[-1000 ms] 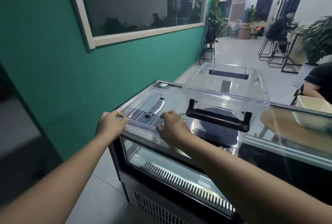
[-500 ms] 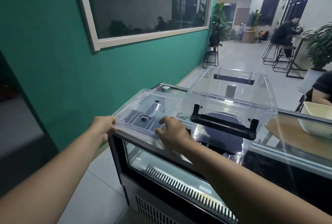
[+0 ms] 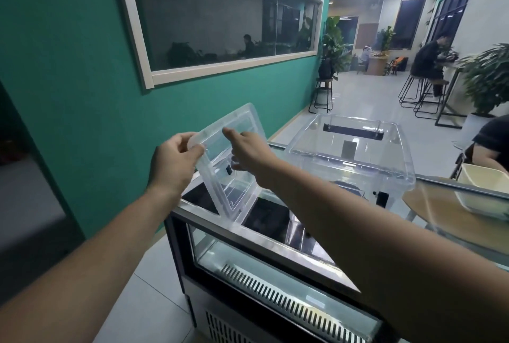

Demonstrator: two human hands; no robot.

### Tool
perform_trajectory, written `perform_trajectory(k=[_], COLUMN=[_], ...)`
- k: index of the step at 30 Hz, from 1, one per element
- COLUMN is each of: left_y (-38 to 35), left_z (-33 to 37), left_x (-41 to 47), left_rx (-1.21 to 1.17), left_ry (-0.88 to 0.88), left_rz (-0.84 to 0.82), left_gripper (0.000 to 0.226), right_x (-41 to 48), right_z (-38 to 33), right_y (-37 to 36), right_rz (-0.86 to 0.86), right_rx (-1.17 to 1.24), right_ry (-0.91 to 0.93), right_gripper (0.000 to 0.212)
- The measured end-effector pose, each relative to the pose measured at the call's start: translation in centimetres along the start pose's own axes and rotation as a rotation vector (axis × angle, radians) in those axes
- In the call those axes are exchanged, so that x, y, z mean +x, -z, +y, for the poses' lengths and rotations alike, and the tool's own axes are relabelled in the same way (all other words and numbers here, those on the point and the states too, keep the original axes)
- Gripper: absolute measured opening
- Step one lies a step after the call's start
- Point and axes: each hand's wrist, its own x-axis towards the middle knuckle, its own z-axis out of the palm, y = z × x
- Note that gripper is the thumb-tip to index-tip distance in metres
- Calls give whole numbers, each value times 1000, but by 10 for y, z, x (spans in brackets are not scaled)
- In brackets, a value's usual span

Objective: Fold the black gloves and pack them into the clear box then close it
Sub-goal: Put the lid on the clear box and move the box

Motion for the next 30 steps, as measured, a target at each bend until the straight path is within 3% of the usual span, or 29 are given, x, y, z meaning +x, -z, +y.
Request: perform_trajectory(k=[6, 11, 16, 21, 23, 26, 30], left_y=[-18, -28, -34, -29, -25, -28, -50], left_z=[23, 33, 36, 27, 24, 22, 23], left_x=[-26, -46, -49, -36, -26, -6, 14], left_rx=[140, 283, 269, 198, 174, 133, -287], left_ry=[-210, -379, -396, -190, -100, 53, 367], left_rz=[-144, -175, -313, -344, -265, -133, -298], left_gripper=[37, 47, 50, 72, 74, 52, 29], right_x=[9, 5, 3, 2, 0, -8, -24], right_z=[-28, -38, -33, -34, -36, -38, -30], right_y=[32, 58, 75, 99, 115, 145, 180], right_rz=[-84, -164, -141, -75, -40, 3, 75], right_rx=[21, 63, 113, 244, 296, 408, 477], right_ry=[-185, -270, -275, -216, -187, -163, -181], right_gripper=[59, 34, 22, 22, 36, 31, 30])
